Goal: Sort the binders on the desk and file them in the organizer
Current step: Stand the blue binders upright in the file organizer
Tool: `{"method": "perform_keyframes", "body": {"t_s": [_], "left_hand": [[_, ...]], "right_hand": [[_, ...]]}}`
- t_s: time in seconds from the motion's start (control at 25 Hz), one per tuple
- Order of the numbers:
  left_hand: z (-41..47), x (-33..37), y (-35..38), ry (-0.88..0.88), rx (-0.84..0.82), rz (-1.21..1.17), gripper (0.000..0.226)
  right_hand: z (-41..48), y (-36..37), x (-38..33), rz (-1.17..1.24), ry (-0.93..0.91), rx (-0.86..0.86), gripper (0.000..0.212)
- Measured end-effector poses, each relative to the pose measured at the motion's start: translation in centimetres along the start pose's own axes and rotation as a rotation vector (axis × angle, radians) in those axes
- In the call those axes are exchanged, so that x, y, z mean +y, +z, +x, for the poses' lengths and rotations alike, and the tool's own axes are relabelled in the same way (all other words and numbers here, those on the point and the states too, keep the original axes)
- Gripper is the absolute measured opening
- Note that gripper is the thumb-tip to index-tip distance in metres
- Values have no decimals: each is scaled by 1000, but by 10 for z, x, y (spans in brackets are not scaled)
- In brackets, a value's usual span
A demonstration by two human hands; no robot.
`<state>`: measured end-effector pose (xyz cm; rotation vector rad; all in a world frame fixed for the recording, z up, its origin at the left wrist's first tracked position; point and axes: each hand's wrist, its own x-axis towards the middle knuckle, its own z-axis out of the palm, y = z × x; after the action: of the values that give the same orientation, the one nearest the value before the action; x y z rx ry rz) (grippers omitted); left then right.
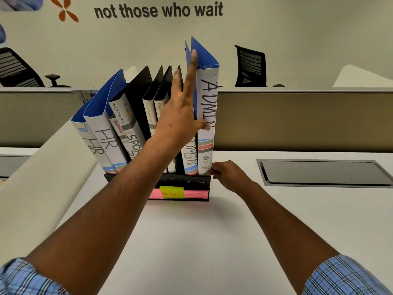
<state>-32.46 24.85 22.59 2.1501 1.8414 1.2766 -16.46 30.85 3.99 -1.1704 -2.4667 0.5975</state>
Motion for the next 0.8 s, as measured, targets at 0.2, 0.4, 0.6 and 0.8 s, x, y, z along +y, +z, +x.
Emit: {"method": "perform_keyframes", "body": {"t_s": [0.2,0.4,0.6,0.8], "left_hand": [[6,2,-5,16,-99,-12,135],[7,-1,-4,-26,-114,-93,131],[10,0,-8,-21,-145,-103,130],[8,-6,-2,0,-100,-83,129]], "right_hand": [[4,-4,5,-79,-45,-63,30],[-3,-1,7,-191,-10,-108,33],[-5,-3,3,-275,-71,-51,32],[-1,-6,5,-253,-149,-29,33]]}}
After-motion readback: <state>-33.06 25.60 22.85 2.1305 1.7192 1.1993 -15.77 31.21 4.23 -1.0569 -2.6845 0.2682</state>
